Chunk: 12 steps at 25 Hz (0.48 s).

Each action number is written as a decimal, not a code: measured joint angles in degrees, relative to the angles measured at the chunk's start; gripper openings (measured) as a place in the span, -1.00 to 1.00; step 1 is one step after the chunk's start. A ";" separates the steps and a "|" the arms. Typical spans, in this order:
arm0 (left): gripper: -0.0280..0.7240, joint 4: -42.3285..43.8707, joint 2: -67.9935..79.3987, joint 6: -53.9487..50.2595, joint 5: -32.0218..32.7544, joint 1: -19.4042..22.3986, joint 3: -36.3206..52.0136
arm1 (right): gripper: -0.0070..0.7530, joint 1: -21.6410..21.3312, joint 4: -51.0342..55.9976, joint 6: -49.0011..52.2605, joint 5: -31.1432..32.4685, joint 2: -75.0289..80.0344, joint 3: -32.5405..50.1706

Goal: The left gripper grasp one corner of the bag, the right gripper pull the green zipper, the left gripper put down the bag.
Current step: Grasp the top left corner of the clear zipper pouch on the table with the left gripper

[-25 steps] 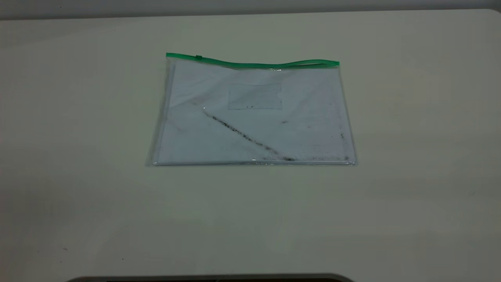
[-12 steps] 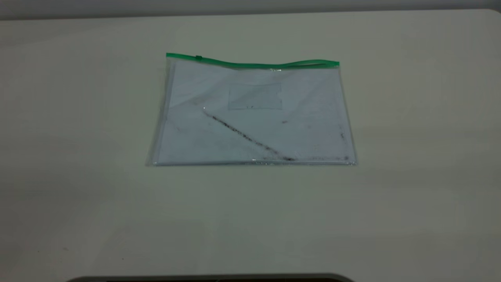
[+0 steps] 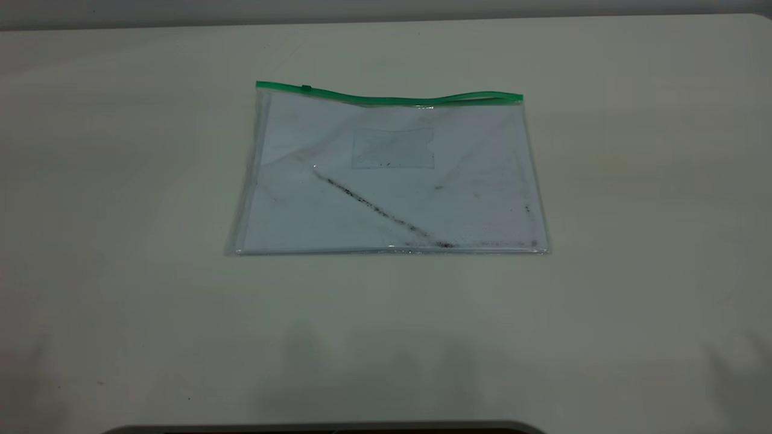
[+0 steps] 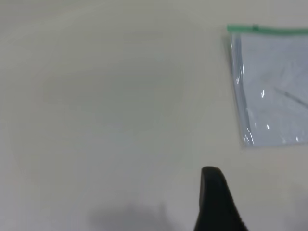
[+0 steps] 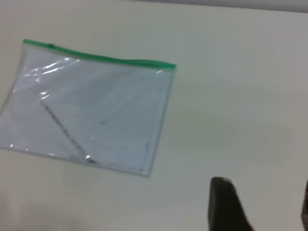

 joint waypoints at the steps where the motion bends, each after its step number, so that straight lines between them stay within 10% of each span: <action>1: 0.42 -0.57 4.08 0.56 -0.63 0.00 -1.06 | 0.22 0.00 2.85 -3.27 -1.66 3.37 0.00; 12: 0.42 -9.20 34.94 8.11 -20.16 0.00 -5.92 | 0.27 0.00 38.14 -40.23 -3.66 34.92 -8.53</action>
